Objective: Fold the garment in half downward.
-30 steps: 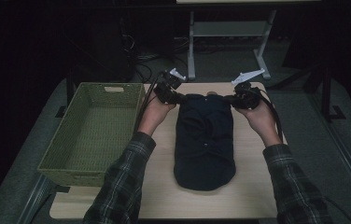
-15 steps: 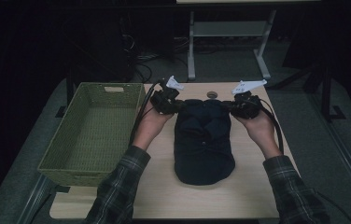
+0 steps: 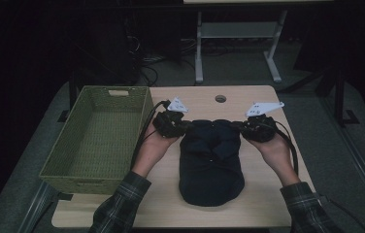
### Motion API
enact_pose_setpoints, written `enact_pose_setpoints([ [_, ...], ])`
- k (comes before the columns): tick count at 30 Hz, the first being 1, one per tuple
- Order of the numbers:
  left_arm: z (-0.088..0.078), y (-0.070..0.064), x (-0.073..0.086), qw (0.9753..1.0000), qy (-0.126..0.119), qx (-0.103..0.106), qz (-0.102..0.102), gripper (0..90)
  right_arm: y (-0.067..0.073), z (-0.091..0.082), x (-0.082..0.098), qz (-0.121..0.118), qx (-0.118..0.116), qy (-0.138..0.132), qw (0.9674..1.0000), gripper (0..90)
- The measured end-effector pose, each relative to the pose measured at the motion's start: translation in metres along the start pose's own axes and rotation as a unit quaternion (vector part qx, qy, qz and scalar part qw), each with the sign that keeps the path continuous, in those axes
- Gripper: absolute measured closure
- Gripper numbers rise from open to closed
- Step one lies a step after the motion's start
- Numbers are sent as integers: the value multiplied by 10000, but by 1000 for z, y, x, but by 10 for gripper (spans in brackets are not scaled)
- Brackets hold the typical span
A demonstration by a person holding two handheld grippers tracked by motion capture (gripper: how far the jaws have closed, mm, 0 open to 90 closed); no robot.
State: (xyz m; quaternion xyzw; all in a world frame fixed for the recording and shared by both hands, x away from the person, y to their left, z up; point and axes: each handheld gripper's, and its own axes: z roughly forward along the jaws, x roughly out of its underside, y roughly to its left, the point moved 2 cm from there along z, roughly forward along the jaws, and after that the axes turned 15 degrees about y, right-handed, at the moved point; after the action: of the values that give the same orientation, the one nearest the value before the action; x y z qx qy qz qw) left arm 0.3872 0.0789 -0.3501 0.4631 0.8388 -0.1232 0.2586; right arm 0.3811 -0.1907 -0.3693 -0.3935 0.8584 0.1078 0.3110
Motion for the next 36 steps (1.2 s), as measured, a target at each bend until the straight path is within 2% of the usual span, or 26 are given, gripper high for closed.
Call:
enact_pose_setpoints([
  [5,1,-9,9,9999,-5,148,-29,802,7,-2,13,16,-215,-37,9998,818],
  [15,9,-20,26,9990,-36,430,-99,792,19,-2,33,49,-404,-124,9991,808],
  [20,9,-25,34,9986,2,527,-99,786,26,-2,42,126,-558,-187,9982,802],
  [22,8,-27,37,9984,20,560,-54,782,29,-2,46,88,-568,-211,9981,798],
  [30,10,-42,48,9967,140,798,-2,772,40,-2,60,65,-719,-76,9974,787],
  [36,9,-52,57,9957,205,898,54,763,51,-5,71,9,-831,-1,9965,775],
])
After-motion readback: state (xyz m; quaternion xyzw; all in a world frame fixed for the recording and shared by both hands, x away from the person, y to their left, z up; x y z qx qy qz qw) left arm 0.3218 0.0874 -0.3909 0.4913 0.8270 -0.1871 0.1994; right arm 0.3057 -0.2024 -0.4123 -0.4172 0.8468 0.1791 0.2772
